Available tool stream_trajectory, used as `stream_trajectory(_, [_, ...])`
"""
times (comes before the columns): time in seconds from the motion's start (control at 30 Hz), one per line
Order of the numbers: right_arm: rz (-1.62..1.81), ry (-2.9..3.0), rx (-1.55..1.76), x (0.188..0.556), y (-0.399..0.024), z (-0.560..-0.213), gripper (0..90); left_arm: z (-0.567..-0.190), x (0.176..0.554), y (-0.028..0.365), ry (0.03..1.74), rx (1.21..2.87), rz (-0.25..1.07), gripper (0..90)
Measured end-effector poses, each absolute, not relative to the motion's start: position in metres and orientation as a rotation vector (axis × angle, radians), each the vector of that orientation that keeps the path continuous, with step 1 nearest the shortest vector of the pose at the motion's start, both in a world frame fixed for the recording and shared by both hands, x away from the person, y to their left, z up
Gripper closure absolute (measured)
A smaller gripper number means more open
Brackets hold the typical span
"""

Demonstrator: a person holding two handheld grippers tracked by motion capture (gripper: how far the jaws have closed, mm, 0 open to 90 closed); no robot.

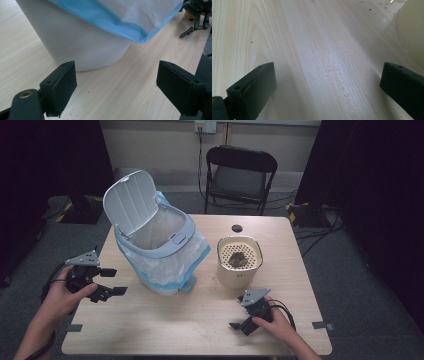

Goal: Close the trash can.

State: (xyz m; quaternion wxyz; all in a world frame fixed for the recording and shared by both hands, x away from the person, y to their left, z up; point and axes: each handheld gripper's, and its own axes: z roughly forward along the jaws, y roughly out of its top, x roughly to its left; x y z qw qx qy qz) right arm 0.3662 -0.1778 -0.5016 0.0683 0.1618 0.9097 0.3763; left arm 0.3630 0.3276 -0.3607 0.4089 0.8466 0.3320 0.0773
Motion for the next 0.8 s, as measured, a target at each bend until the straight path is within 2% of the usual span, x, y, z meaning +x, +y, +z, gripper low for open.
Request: stream_trajectory(0.8, [1.133, 2.735, 0.489, 0.366, -0.178, -0.502, 0.0, -0.287, 0.385, 0.329, 0.84, 2.084, 0.241, 16.0])
